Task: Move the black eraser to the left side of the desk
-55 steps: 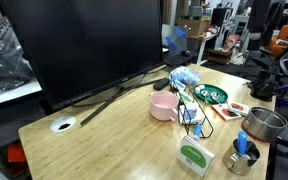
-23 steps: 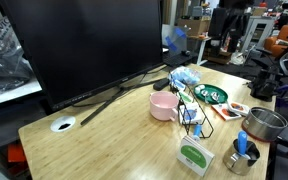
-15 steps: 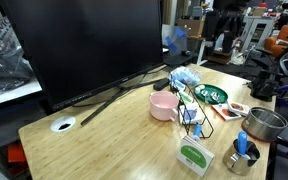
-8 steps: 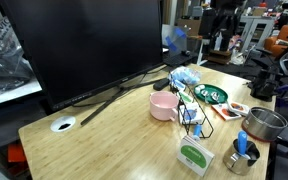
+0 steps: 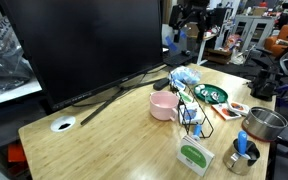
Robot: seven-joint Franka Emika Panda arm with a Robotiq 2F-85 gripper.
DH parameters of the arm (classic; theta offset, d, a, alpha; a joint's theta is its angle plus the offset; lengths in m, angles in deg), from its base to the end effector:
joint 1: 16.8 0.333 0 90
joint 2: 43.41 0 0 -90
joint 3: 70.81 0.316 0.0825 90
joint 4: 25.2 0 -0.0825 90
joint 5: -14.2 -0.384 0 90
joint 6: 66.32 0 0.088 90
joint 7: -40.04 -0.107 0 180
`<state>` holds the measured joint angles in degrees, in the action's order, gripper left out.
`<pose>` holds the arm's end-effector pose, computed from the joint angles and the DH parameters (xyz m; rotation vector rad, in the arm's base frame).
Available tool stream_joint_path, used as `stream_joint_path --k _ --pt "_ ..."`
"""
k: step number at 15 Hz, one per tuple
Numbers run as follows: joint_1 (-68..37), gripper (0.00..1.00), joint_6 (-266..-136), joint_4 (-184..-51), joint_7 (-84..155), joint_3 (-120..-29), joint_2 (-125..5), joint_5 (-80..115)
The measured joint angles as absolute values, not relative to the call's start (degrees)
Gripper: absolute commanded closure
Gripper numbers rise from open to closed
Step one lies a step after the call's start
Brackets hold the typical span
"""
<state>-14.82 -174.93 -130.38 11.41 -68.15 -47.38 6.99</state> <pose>0.5786 0.0556 0.4873 -2.9469 0.6893 0.0667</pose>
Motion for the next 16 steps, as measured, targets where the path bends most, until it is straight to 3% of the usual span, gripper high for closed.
stream_joint_path --k 7,16 --pt "-14.3 0.0 -177.3 -117.8 -3.2 -70.1 -62.9 7.1" --pt "-14.1 0.0 -177.2 -116.1 -4.1 -70.3 -63.8 7.1"
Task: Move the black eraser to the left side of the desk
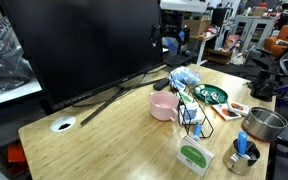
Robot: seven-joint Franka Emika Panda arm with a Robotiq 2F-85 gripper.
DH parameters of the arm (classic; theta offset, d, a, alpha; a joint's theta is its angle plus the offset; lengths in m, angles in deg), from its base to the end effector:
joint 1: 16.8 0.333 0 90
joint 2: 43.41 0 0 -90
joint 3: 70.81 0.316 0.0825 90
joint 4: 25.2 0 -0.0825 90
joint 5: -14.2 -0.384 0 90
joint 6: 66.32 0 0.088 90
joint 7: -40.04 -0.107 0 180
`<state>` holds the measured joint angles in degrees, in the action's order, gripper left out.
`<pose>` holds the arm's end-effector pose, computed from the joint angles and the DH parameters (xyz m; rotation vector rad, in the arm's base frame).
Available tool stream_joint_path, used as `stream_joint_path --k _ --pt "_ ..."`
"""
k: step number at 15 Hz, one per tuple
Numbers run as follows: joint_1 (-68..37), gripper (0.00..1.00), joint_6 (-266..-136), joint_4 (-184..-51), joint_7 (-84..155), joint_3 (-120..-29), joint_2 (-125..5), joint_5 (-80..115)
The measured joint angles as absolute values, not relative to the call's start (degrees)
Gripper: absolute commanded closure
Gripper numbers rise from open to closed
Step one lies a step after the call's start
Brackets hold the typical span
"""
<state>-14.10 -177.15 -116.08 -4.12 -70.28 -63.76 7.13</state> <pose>0.6610 0.0451 0.4313 -2.8188 1.1247 0.0820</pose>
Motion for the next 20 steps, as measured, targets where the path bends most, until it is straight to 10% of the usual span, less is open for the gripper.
stream_joint_path --k 20 --pt "-14.4 0.0 -178.7 -113.8 -7.1 -71.8 -67.2 5.0"
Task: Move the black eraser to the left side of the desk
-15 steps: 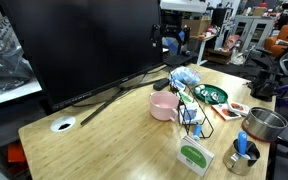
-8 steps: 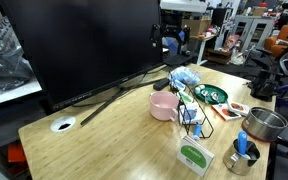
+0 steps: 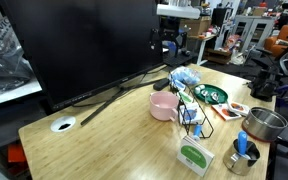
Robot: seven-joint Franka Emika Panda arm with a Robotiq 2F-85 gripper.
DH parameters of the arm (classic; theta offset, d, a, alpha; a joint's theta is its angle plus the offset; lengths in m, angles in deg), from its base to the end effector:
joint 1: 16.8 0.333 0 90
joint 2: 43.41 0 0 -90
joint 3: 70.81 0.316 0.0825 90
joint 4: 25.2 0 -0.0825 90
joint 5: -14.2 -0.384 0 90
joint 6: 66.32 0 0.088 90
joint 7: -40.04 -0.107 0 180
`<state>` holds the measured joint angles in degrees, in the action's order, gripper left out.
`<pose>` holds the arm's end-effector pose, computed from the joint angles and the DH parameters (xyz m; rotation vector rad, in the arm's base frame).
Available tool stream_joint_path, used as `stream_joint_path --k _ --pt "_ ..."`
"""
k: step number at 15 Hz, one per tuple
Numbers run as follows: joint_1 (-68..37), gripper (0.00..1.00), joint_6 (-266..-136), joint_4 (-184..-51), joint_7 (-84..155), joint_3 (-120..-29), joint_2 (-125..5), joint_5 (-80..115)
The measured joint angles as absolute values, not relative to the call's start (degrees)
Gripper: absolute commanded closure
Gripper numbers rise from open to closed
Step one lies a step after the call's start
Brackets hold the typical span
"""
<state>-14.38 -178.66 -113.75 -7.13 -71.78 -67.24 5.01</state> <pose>0.6773 0.0291 0.4125 -2.7389 1.2522 0.0886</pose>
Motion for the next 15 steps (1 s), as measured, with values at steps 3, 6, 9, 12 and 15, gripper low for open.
stream_joint_path --k 3,6,9,12,15 --pt "-14.9 0.0 -180.1 -110.0 -9.8 -73.0 -72.0 3.7" --pt "-15.0 0.0 -181.4 -105.3 -13.7 -74.3 -77.8 3.7" --pt "-15.0 0.0 -181.7 -100.1 -18.2 -75.1 -83.8 3.7" --pt "-15.0 0.0 -181.6 -94.6 -23.5 -75.7 -89.2 3.8" --pt "-15.1 0.0 -181.3 -89.5 -28.6 -76.4 -93.8 3.9"
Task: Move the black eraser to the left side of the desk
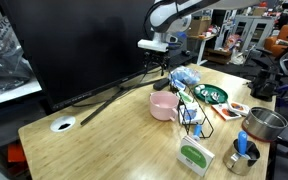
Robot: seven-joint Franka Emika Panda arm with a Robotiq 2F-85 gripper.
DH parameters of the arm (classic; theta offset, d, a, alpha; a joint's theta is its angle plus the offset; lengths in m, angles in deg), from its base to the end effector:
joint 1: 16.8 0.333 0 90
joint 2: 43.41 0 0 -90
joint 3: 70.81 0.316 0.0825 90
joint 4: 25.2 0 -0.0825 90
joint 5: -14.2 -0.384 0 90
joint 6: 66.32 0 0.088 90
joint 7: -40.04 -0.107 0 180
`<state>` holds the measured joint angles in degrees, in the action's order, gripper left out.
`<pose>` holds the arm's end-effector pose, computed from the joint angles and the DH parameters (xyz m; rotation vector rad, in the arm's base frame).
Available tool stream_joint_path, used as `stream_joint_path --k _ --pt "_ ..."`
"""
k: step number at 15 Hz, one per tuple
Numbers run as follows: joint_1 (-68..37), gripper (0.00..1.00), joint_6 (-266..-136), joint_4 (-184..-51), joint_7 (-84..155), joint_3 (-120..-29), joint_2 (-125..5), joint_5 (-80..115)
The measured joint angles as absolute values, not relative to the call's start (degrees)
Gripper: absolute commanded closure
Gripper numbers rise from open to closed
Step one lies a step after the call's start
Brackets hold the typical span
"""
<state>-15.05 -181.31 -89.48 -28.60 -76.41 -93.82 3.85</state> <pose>0.7684 -0.0176 0.2809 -2.4321 1.8589 0.0616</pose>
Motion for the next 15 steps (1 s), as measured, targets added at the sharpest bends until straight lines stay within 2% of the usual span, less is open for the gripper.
stream_joint_path --k 15 --pt "-16.7 0.0 -168.4 -71.2 -44.1 -79.1 -108.3 8.8"
